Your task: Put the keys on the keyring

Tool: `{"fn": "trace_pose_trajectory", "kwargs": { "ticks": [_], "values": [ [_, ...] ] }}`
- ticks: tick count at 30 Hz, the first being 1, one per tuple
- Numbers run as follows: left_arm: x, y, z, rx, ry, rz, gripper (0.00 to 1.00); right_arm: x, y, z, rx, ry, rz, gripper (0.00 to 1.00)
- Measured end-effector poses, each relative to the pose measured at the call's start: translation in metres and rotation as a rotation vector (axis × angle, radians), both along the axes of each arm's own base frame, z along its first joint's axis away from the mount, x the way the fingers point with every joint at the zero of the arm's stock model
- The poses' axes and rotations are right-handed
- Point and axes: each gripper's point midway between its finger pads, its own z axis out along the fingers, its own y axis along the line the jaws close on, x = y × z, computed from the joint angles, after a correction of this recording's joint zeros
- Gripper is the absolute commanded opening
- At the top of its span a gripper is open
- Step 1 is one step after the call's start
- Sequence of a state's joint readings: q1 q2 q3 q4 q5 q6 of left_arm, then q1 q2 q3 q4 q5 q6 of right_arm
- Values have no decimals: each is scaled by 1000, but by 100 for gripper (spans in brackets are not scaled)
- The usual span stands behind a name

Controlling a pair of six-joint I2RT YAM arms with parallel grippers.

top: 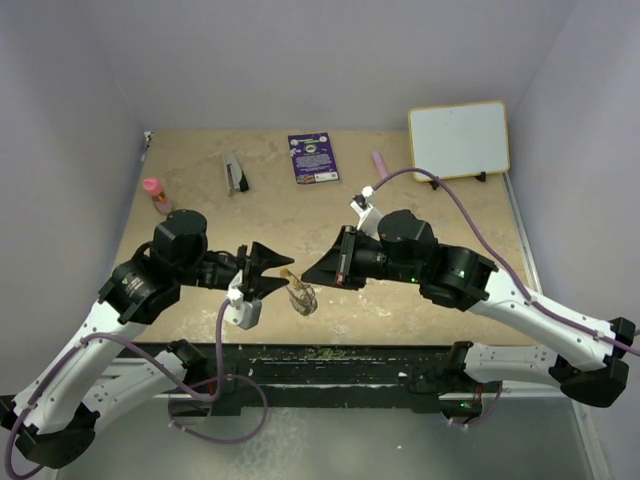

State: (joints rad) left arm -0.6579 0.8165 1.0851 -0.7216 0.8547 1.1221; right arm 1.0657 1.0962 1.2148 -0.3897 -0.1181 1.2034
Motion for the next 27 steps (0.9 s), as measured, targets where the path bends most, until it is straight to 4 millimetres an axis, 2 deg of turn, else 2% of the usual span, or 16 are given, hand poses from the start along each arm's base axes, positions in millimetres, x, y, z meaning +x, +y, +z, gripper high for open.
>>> {"fn": "trace_pose_trajectory", "kwargs": {
  "ticks": [3, 6, 12, 14, 20, 24, 27],
  "values": [
    [0, 1, 2, -3, -33, -4, 55, -4, -4, 3, 25, 0, 5, 0],
    [0, 2, 3, -4, -49, -5, 57, -7, -8, 4, 55, 4, 3, 0],
    [-6, 6, 9, -27, -4, 21, 56, -7, -8, 0, 100, 31, -10, 0],
    [-10, 9, 14, -48, 26, 38, 50, -5, -7, -1, 113, 42, -17, 0],
    [-28, 14, 22, -92, 216, 74, 38, -1, -8, 3, 146, 54, -39, 0],
    [-49, 10, 18, -83, 427, 28, 42, 0, -9, 7, 164, 53, -48, 0],
    [-57, 6, 8, -63, 582, 11, 43, 1, -8, 9, 170, 53, -47, 0]
  ]
}}
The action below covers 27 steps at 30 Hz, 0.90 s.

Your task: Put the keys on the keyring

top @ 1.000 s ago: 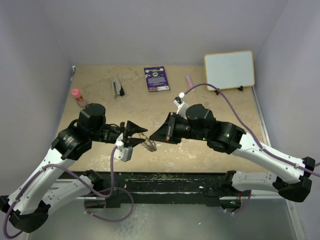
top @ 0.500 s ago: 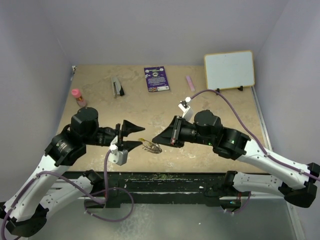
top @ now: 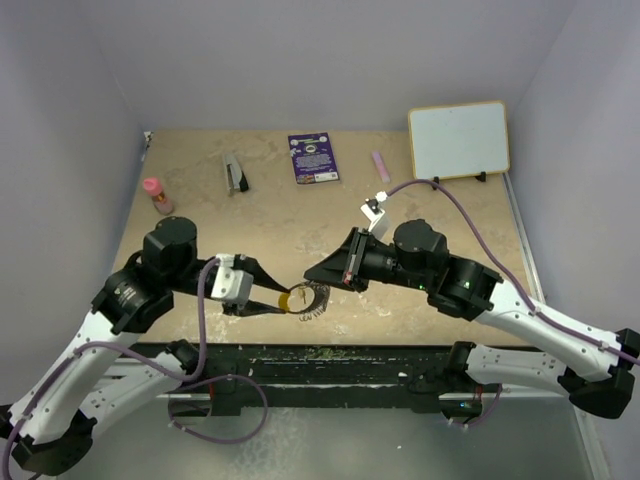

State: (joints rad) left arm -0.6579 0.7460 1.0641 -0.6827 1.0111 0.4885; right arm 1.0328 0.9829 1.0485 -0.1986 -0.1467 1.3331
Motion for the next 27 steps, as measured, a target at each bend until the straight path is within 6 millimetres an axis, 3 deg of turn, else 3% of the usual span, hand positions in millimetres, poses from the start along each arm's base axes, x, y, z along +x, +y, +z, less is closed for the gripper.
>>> {"fn": "trace_pose_trajectory", "kwargs": {
  "ticks": [9, 12, 22, 24, 27],
  "values": [
    [9, -17, -18, 60, 272, 11, 53, 3, 6, -5, -10, 7, 3, 0],
    [13, -18, -21, 71, 290, 31, 57, 3, 6, -3, -2, 2, 4, 0],
    [29, -19, -30, 87, 268, 117, 60, 0, 8, 1, 15, -1, 27, 0],
    [31, -20, -29, 84, 261, 121, 54, 0, 8, 2, 18, -3, 27, 0],
    [34, -21, -27, 76, 257, 127, 31, 0, 9, 3, 22, -6, 28, 0]
  ]
}}
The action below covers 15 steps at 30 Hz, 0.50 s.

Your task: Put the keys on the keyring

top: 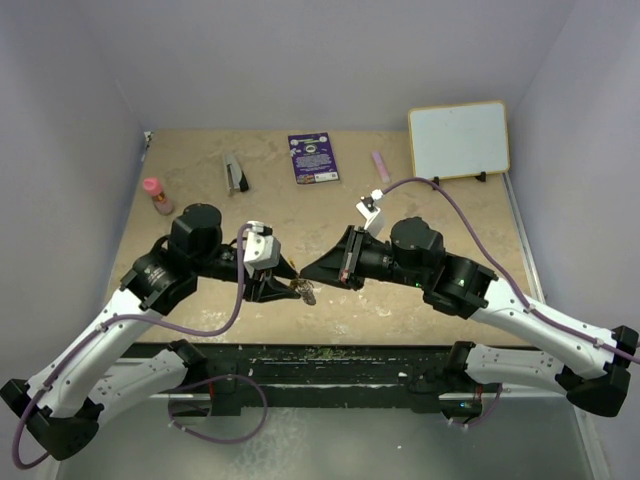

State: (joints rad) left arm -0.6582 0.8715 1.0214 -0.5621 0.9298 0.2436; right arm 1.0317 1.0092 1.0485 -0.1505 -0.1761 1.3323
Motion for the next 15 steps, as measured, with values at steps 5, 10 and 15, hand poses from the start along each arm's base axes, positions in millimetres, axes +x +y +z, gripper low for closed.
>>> {"fn": "trace_pose_trajectory", "kwargs": {
  "ticks": [5, 10, 15],
  "values": [
    [1, -3, 1, -11, 0, -2, 4, 0, 0, -1, 1, 0, 0, 0],
    [2, -4, 1, -12, 1, -2, 3, 0, 0, -3, -1, 1, 0, 0],
    [1, -2, -1, 9, -4, -7, 3, 0, -1, -4, -6, 1, -5, 0]
  ]
}}
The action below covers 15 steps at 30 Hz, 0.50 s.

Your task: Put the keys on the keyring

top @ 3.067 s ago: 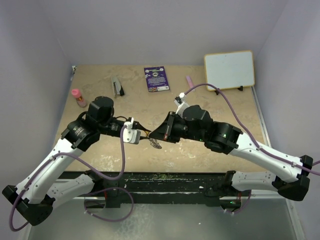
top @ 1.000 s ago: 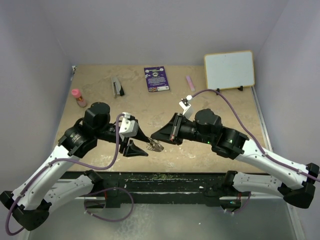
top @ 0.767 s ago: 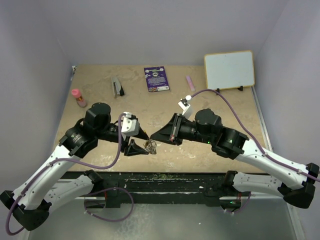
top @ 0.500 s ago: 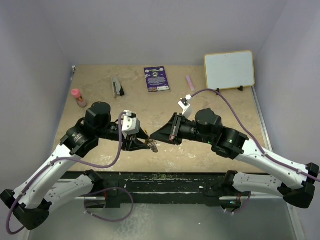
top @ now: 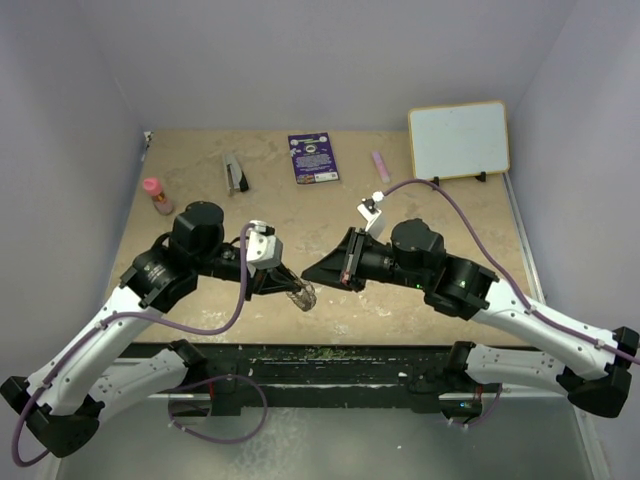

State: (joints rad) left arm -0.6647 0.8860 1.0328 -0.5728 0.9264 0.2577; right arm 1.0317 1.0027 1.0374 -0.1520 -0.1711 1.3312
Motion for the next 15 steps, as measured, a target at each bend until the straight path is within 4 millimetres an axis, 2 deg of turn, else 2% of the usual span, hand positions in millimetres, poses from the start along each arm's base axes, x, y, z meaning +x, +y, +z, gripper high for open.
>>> {"fn": "trace_pose_trajectory", "kwargs": {
  "ticks": [8, 15],
  "values": [
    [1, 6, 17, 34, -48, 11, 3, -1, -6, -1, -16, -13, -11, 0],
    [2, 6, 15, 60, -22, 13, 3, 1, -8, -5, -34, -17, -23, 0]
  ]
}}
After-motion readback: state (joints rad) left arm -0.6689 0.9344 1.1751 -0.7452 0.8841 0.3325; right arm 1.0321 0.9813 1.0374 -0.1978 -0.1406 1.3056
